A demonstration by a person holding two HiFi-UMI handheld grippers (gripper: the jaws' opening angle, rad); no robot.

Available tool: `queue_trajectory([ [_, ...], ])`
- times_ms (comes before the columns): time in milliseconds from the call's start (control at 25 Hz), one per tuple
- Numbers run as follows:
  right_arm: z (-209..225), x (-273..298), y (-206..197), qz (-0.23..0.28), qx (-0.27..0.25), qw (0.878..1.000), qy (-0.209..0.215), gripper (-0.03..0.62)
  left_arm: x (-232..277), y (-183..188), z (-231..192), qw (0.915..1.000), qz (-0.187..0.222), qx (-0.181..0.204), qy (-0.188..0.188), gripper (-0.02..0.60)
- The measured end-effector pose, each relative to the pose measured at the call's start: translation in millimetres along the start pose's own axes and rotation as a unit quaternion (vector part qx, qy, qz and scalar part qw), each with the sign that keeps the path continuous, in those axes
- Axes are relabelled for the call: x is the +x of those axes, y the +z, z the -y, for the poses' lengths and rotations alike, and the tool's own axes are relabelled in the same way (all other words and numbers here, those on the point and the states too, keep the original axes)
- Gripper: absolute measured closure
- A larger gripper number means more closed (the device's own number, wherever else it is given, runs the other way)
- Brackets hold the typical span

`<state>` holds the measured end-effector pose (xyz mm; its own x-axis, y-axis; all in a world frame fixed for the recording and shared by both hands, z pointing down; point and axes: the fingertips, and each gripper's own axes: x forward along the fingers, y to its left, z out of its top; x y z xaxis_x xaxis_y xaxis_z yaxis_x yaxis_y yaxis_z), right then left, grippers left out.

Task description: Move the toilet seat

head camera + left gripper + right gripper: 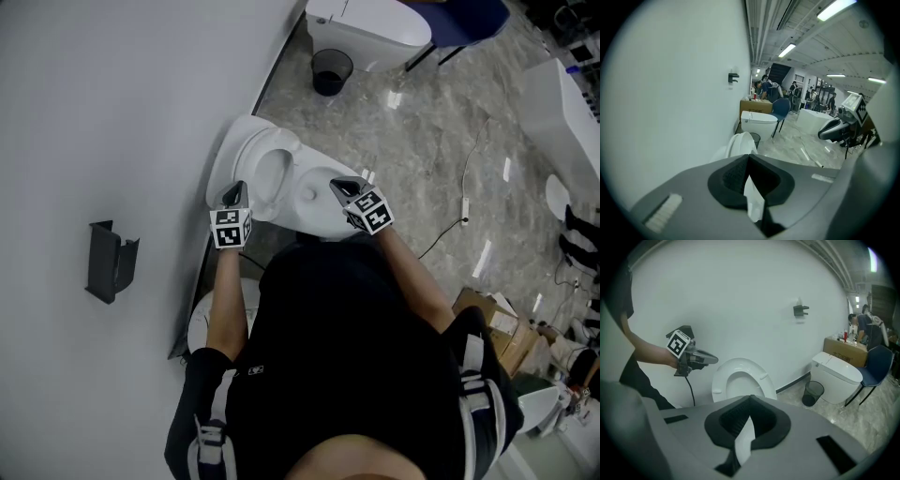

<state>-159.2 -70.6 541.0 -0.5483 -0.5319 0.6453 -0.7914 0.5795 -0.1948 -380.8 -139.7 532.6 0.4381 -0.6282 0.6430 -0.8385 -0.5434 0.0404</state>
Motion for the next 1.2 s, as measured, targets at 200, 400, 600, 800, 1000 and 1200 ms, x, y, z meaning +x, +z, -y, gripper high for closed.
queue_trajectory([
  [200,-4.7,-1.8,-1.2,0.0,-0.014,1.0,0.0,0.592,-6.1,-4.0,3.9,1.0,0.002,-0.004,-0.003,0.584],
  [400,-7.6,-2.1,-1.4,0.0,-0.022,1.0,0.0,0.592,-10.5,-11.5,6.0,0.9999,0.0,-0.009,-0.005,0.584],
  [600,-7.9,-1.7,-1.5,0.001,-0.022,1.0,0.001,0.592,-16.9,-16.7,8.8,0.9999,-0.001,-0.013,-0.003,0.584],
  [800,-9.8,0.0,-0.4,0.003,-0.024,1.0,0.003,0.592,-20.9,-21.2,6.0,0.9998,0.0,-0.018,0.003,0.584],
  [1000,-12.4,-0.7,-3.4,0.0,-0.017,1.0,0.008,0.592,-23.8,-22.8,7.1,0.9998,-0.001,-0.021,0.006,0.584],
  [1200,-16.9,-1.7,-6.3,-0.001,-0.019,1.0,0.011,0.592,-25.0,-26.8,9.9,0.9997,-0.002,-0.022,0.006,0.584],
])
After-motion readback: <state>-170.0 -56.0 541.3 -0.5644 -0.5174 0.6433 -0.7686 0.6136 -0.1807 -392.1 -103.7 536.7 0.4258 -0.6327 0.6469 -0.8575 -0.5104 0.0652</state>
